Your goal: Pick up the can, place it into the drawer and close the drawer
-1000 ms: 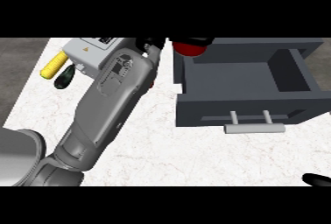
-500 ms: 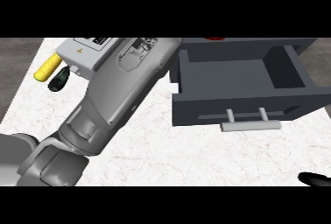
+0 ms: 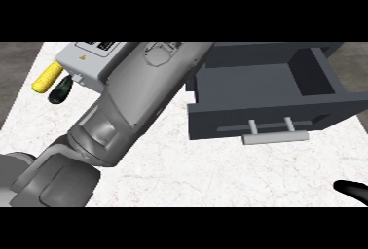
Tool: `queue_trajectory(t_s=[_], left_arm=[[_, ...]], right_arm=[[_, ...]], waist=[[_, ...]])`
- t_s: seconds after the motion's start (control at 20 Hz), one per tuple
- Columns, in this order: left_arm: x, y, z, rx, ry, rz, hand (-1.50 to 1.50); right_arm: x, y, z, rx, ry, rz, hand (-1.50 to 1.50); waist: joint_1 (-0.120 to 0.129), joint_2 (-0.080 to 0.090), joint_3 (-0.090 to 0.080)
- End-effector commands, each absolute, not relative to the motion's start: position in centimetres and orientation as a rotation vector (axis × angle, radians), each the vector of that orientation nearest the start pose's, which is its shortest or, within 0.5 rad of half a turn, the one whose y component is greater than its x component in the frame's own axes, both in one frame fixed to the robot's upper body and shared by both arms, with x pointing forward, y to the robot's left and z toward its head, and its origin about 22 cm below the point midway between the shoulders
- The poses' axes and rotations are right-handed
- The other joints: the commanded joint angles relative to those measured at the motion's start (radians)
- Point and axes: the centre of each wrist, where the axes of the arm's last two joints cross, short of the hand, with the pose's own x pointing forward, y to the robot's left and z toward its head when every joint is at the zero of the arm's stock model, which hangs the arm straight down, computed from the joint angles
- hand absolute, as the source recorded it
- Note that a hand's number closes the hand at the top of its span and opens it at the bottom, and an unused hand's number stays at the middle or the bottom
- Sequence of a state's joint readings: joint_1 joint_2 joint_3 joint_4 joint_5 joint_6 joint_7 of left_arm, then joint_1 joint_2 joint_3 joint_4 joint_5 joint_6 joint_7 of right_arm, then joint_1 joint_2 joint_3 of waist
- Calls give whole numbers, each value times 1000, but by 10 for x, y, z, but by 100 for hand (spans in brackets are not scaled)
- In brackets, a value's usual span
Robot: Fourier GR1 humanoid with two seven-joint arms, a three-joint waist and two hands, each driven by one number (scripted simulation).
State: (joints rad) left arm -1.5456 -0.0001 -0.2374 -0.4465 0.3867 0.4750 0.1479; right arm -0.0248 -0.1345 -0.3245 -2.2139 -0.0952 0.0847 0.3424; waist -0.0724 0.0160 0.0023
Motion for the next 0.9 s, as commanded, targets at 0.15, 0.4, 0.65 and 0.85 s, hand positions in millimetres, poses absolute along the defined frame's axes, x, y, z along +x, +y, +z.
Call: queue_trajectory(t_s=[0.15, 0.4, 0.65, 0.85], left_arm=[[432, -19, 244, 93, -1708, -155, -150], [432, -23, 254, 163, -1716, -92, -150], [430, -28, 262, 133, -1707, -83, -150], [435, -19, 244, 123, -1695, -20, -150]], right_arm=[[183, -295, 168, -255, -1913, 14, -150], [191, -291, 168, -234, -1908, 5, -150], [194, -288, 181, -323, -1949, 146, -150], [197, -276, 184, -341, -2021, 241, -150]], waist=[[-25, 2, 1], [-29, 6, 1], [-32, 8, 1], [-47, 16, 1]])
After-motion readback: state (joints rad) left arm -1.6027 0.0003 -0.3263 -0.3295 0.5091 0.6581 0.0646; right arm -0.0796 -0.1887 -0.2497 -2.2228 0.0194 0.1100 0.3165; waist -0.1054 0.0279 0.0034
